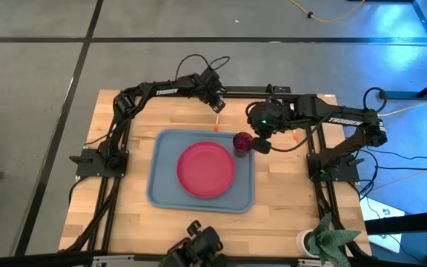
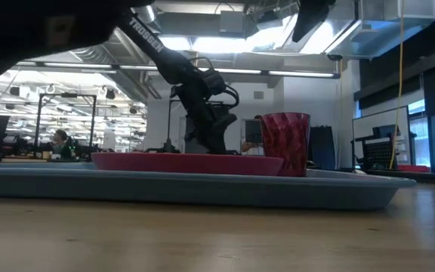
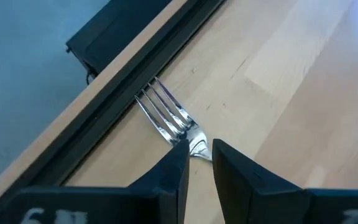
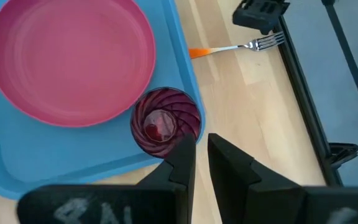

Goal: Pick and place plate/cup/fork/spoon on tray
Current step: Put the orange fork on the blue serving tray to the left of the red plate

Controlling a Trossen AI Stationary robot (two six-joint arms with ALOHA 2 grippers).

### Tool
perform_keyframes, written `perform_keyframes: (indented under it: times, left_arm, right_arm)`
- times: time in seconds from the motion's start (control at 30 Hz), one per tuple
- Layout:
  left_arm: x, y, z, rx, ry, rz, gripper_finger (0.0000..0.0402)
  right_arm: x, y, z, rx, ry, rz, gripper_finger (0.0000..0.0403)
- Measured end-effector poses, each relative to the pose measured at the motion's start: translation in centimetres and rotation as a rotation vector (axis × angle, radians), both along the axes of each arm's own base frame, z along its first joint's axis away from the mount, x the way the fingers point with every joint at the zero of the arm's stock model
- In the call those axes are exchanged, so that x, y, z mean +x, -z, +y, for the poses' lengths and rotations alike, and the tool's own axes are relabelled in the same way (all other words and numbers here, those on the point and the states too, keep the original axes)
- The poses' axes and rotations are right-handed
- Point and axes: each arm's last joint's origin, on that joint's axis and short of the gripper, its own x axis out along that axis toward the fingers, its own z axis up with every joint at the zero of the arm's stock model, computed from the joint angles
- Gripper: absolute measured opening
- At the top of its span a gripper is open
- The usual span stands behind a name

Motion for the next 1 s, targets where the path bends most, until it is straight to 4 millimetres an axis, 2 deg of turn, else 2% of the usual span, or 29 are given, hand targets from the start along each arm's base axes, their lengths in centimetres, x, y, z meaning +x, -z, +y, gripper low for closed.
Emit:
perform_keyframes:
  times: [0.23,0.33,0.53,0.73,1.0]
  left_arm:
    - [-0.1,-0.5,-0.3,-0.114,-0.122,0.003,0.0063]
    - [-0.3,-0.2,-0.7,-0.152,-0.138,0.038,0.0063]
    - [0.0,-0.3,-1.1,-0.269,-0.132,-0.025,0.0063]
    - [0.2,-0.3,-1.4,-0.271,-0.144,-0.028,0.0063]
    - [0.9,1.5,-2.0,-0.294,-0.137,0.009,0.0063]
  right_arm:
    - [-0.4,0.2,0.0,0.008,0.010,0.044,0.0049]
    - [-0.6,0.3,0.0,0.016,0.048,0.050,0.0049]
    - [-0.5,0.2,-0.1,0.006,0.155,0.013,0.0049]
    - [-0.3,0.1,-0.2,0.006,0.189,-0.027,0.0049]
    - [-0.2,0.0,-0.2,0.016,0.210,-0.040,0.0049]
